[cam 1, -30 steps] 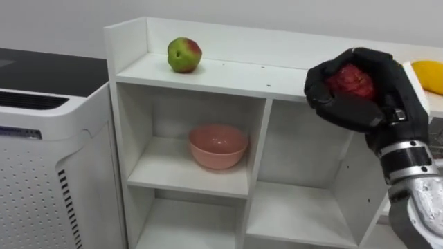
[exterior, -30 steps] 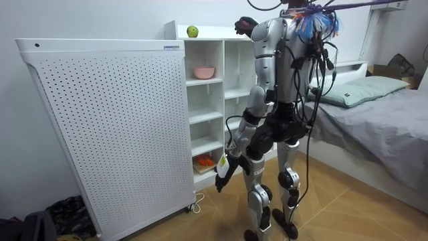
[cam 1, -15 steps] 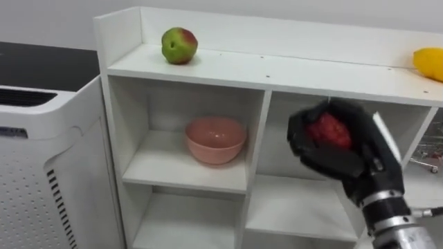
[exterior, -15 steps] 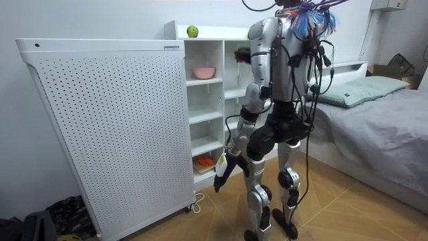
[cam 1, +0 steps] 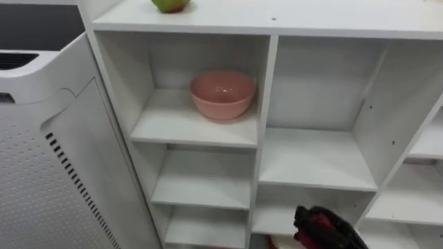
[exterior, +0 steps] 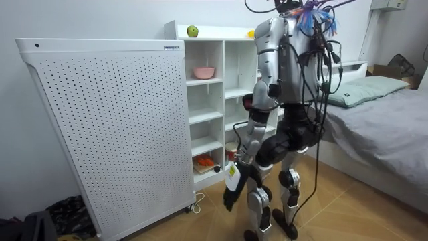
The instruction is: Arrange fruit in the closet
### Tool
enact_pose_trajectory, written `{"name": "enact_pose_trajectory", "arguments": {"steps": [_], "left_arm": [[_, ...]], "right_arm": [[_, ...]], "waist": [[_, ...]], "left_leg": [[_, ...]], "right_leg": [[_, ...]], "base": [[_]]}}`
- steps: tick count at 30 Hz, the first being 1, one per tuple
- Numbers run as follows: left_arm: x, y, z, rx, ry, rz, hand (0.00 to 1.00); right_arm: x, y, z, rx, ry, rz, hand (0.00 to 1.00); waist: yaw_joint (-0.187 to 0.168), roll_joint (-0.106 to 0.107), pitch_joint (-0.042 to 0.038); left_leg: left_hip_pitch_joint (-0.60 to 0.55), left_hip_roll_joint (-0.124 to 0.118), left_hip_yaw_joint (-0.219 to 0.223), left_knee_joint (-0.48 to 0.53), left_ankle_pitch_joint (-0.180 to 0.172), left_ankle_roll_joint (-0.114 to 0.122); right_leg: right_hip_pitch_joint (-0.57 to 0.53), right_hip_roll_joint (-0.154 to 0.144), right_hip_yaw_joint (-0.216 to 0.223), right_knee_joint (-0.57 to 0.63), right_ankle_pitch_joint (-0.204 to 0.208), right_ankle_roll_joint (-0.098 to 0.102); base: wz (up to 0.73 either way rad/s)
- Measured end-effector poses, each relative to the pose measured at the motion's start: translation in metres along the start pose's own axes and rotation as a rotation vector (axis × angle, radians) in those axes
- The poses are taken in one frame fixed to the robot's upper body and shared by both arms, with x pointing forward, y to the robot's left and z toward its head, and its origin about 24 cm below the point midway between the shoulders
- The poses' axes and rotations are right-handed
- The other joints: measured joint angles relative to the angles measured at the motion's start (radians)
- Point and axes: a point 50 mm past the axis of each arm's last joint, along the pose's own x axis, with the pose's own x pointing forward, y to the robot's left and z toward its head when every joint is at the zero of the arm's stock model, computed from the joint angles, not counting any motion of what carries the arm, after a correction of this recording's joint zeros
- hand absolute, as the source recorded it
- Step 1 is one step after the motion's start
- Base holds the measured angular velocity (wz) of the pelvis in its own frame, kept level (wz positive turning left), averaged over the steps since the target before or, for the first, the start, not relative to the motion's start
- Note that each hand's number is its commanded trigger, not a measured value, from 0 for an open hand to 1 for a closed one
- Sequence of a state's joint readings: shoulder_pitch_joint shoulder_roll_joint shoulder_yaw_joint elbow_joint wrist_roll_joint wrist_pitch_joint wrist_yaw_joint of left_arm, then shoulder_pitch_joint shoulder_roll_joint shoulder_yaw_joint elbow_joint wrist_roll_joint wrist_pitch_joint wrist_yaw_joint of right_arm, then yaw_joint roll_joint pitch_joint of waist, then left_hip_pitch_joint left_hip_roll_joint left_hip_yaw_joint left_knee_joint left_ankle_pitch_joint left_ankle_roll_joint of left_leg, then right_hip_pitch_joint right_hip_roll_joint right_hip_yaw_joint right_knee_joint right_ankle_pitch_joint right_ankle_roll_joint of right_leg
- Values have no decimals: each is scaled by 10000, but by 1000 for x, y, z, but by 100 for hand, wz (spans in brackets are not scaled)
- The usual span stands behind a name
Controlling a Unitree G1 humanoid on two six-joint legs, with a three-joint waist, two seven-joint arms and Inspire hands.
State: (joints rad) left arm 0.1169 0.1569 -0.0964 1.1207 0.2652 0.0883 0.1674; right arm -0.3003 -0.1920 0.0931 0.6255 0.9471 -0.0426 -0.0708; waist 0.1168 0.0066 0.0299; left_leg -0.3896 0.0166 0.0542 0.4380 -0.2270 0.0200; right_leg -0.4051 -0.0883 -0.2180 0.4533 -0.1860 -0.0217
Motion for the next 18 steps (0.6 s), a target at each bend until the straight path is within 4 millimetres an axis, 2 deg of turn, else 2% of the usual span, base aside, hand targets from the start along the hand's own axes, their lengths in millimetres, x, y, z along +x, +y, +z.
{"name": "enact_pose_trajectory", "arguments": {"steps": [8,12,15,18], "left_arm": [[-1,-8,8,-91,-86,-182,0],[-2,-10,15,-441,-246,-326,0],[-2,-12,21,-598,-455,-398,0],[-2,-10,26,-638,-623,-367,0]], "right_arm": [[12,-7,-2,3338,508,-700,100],[19,-5,3,3981,623,-820,100],[26,2,18,4378,406,-569,100],[36,6,48,4912,-158,-527,100]], "waist": [[288,38,103],[286,34,112],[342,16,126],[539,-28,155]], "left_leg": [[-2071,-141,-22,841,174,-56],[-2840,-152,-26,1194,202,-84],[-3487,-149,-2,1517,203,-107],[-3951,-153,104,1817,185,-119]], "right_leg": [[-2283,-341,164,1345,-268,-210],[-3067,-503,33,1844,-358,-360],[-3684,-474,58,2095,-377,-428],[-4229,-505,199,2449,-438,-467]], "base": [[9],[9],[0],[-3]]}}
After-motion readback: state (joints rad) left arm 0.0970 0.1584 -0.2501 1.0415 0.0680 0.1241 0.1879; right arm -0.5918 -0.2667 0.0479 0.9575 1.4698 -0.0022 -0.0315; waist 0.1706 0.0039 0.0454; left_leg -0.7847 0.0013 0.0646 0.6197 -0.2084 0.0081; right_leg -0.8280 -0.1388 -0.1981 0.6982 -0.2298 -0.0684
